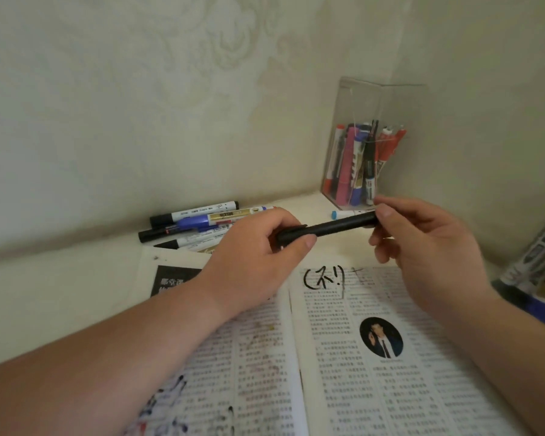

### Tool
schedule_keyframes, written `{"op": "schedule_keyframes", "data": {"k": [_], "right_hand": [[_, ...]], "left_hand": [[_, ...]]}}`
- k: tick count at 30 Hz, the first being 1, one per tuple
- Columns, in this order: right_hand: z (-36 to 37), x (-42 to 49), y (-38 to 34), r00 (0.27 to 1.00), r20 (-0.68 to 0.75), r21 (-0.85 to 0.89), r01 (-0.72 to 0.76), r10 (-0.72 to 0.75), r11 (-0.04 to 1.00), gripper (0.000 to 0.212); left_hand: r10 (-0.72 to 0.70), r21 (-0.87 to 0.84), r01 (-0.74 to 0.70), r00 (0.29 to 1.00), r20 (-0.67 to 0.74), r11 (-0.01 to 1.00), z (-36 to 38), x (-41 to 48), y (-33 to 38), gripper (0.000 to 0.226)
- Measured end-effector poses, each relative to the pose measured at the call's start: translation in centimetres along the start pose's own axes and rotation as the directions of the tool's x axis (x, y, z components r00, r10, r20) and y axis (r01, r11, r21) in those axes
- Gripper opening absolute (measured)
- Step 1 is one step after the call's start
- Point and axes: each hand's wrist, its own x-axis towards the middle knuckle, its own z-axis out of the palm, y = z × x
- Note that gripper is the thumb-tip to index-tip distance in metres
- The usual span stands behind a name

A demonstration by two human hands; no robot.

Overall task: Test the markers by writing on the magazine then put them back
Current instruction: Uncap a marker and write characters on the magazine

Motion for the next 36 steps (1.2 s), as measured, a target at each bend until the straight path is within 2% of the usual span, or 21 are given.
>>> {"op": "schedule_keyframes", "data": {"k": [2, 5, 7, 10, 15, 17, 18, 19, 20, 21, 22, 23, 25, 27, 28, 30, 32, 36], "right_hand": [[-0.2, 0.6, -0.4, 0.998, -0.041, 0.042, -0.035, 0.037, 0.999, 0.007], [0.2, 1.8, -1.2, 0.988, -0.086, 0.078, -0.121, 0.128, 0.99, 0.007], [1.4, 2.3, -1.6, 0.974, -0.008, 0.064, -0.224, 0.225, 0.972, 0.009], [4.8, 2.7, -1.6, 0.937, 0.127, 0.091, -0.337, 0.325, 0.937, 0.01], [10.5, 3.9, -1.0, 0.898, 0.205, 0.2, -0.428, 0.389, 0.881, 0.007], [11.8, 3.9, -0.3, 0.869, 0.252, 0.112, -0.464, 0.427, 0.879, 0.011], [12.1, 3.9, 0.0, 0.872, 0.257, -0.041, -0.421, 0.416, 0.906, 0.014], [12.1, 4.1, 0.3, 0.9, 0.238, -0.27, -0.299, 0.364, 0.915, 0.016], [11.8, 4.5, 0.4, 0.939, 0.228, -0.49, -0.12, 0.259, 0.864, 0.018], [11.3, 5.0, 0.3, 0.961, 0.243, -0.641, 0.057, 0.132, 0.765, 0.019], [10.5, 5.7, 0.0, 0.964, 0.263, -0.723, 0.178, 0.028, 0.667, 0.018], [9.5, 6.5, -0.2, 0.961, 0.274, -0.78, 0.241, -0.03, 0.577, 0.018], [7.0, 8.3, -0.5, 0.96, 0.279, -0.901, 0.272, -0.028, 0.339, 0.016], [4.8, 9.3, -0.7, 0.966, 0.248, -0.967, 0.242, 0.071, 0.082, 0.017], [4.0, 9.3, -0.7, 0.969, 0.226, -0.974, 0.227, 0.103, 0.0, 0.017], [3.1, 9.2, -0.8, 0.969, 0.212, -0.969, 0.226, 0.127, -0.105, 0.013], [2.6, 9.3, -0.6, 0.964, 0.218, -0.958, 0.241, 0.15, -0.158, 0.011], [1.9, 9.1, -0.2, 0.944, 0.226, -0.954, 0.265, 0.242, -0.143, 0.013]], "left_hand": [[-0.047, -0.092, 0.042, 0.997, -0.055, 0.995, -0.3, 0.1, -0.3, 0.015], [-0.093, -0.203, 0.045, 0.968, -0.234, 0.978, -1.5, 0.6, -1.1, 0.025], [-0.037, -0.087, 0.007, 0.938, -0.344, 0.996, -2.8, 1.1, -1.6, 0.035], [0.059, 0.096, -0.022, 0.915, -0.4, 0.995, -4.5, 1.7, -2.4, 0.041], [0.073, 0.188, 0.022, 0.872, -0.484, 0.982, -6.9, 2.6, -3.8, 0.043], [0.077, 0.211, 0.03, 0.874, -0.479, 0.977, -7.3, 2.7, -4.1, 0.043], [0.081, 0.223, 0.028, 0.882, -0.465, 0.974, -7.2, 2.7, -4.2, 0.044], [0.089, 0.238, 0.022, 0.89, -0.448, 0.971, -7.0, 2.7, -4.1, 0.044], [0.1, 0.251, 0.014, 0.896, -0.432, 0.968, -6.8, 2.7, -4.0, 0.045], [0.113, 0.265, 0.001, 0.903, -0.415, 0.964, -6.5, 2.7, -3.9, 0.044], [0.132, 0.284, -0.017, 0.912, -0.39, 0.959, -6.2, 2.7, -3.8, 0.043], [0.156, 0.304, -0.045, 0.923, -0.352, 0.952, -6.0, 2.7, -3.6, 0.041], [0.206, 0.327, -0.121, 0.949, -0.239, 0.937, -5.3, 2.5, -3.4, 0.039], [0.248, 0.33, -0.197, 0.962, -0.118, 0.923, -4.5, 2.2, -3.2, 0.038], [0.265, 0.334, -0.228, 0.962, -0.068, 0.914, -4.2, 2.1, -3.2, 0.038], [0.298, 0.346, -0.285, 0.954, 0.016, 0.894, -3.5, 2.0, -3.1, 0.04], [0.332, 0.352, -0.337, 0.94, 0.076, 0.873, -3.0, 2.0, -3.2, 0.041], [0.399, 0.363, -0.409, 0.911, 0.107, 0.837, -2.1, 2.1, -3.6, 0.041]]}}
